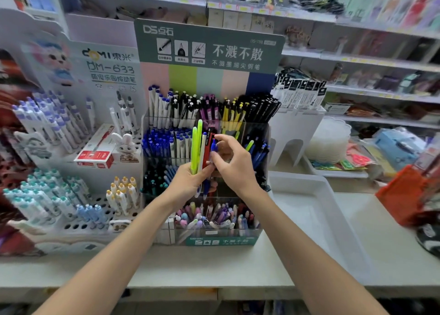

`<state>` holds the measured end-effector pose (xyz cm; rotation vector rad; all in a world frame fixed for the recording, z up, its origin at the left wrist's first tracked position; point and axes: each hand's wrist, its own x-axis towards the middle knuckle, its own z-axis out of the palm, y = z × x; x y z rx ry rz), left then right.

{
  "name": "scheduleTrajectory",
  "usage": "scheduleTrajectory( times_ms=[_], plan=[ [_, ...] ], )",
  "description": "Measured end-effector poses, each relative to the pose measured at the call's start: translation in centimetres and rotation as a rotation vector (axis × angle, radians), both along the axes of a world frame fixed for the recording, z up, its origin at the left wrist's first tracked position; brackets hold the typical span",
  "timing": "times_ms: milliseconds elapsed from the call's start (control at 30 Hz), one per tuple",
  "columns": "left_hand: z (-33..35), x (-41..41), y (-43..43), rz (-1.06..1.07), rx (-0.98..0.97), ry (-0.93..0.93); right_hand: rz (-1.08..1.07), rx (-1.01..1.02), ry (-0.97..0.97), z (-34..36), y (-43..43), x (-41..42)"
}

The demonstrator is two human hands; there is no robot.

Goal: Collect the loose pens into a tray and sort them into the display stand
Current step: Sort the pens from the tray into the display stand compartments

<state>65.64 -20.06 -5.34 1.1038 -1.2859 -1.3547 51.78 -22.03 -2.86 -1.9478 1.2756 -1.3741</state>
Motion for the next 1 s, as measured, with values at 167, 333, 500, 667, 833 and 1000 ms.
scheduleTrajectory(
  times_ms=[167, 333, 500, 667, 833, 1000],
  plan=[
    [0.3, 1.2, -0.2, 0.064, 0.018, 0.065, 0.028, 0.091, -0.014, 1.6, -1.4, 0.9],
    [0.6, 5.9, 0.1, 0.246, -0.029, 0.045, -0.115, -0.067, -0.28, 5.2, -3.2, 3.1],
    [0.0, 10.4, 0.6, 0.404, -0.043, 0.013, -0.021, -0.155, -0.232, 6.2, -4.0, 7.5],
    [-0.2, 12.4, 0.9, 0.413, -0.055, -0.018, 0.021, -0.276, -0.058, 5.9, -4.8, 10.1],
    [-0.5, 12.8, 0.8, 0.41, -0.035, 0.023, 0.129, -0.367, 0.104, 5.2, -4.5, 11.3],
    [-0.9, 12.7, 0.6, 0.413, -0.032, 0.027, 0.166, -0.281, 0.179, 5.6, -4.5, 11.8]
  ],
)
